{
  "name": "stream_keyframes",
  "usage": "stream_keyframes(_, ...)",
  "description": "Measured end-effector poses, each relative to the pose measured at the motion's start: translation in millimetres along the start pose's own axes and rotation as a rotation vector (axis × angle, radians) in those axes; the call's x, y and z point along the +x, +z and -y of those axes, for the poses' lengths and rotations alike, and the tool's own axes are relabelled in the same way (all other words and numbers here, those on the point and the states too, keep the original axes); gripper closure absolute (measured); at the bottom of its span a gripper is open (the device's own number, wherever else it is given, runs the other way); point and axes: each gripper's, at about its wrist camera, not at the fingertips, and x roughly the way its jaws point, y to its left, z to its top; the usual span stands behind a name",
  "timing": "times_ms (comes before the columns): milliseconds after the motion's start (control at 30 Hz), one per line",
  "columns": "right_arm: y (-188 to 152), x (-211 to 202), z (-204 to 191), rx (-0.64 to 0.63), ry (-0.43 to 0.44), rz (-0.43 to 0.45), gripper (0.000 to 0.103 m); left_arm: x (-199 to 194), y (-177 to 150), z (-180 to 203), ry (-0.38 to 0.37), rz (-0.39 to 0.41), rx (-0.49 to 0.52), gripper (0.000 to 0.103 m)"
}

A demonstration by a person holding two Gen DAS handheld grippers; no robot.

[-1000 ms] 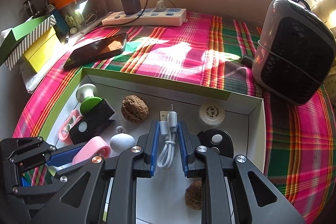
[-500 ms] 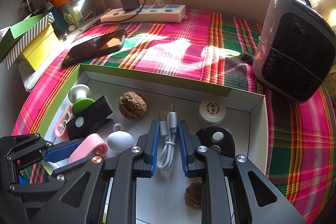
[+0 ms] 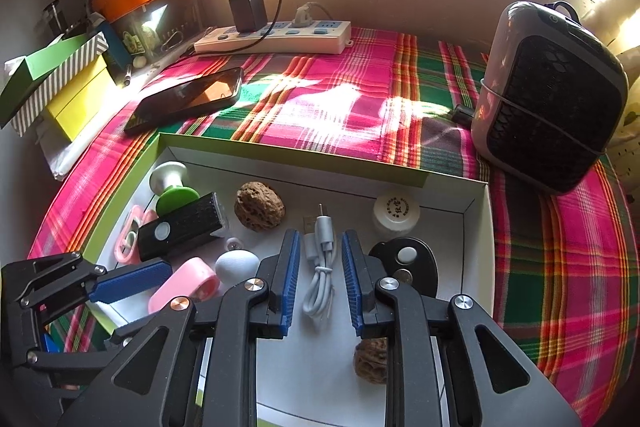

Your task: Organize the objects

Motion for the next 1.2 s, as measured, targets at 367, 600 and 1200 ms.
stream_keyframes(367, -17.1, -34.9, -4.5, 0.027, 0.001, 0.06, 0.063, -20.5, -8.1, 2.9, 0.035, 0.035, 0.011, 0.069)
stream_keyframes(600, -32.7, -55.4, -8.3, 0.046, -0.021, 0.094, 0.057, -37.3, -16.0, 2.4, 0.084, 0.069, 0.003, 0.069)
stream_keyframes(1200, -86.7, -76.7, -14.8, 0.056, -0.12, 0.1, 0.046, -60.7, -52.1, 7.7, 0.151, 0.089, 0.002, 0.069)
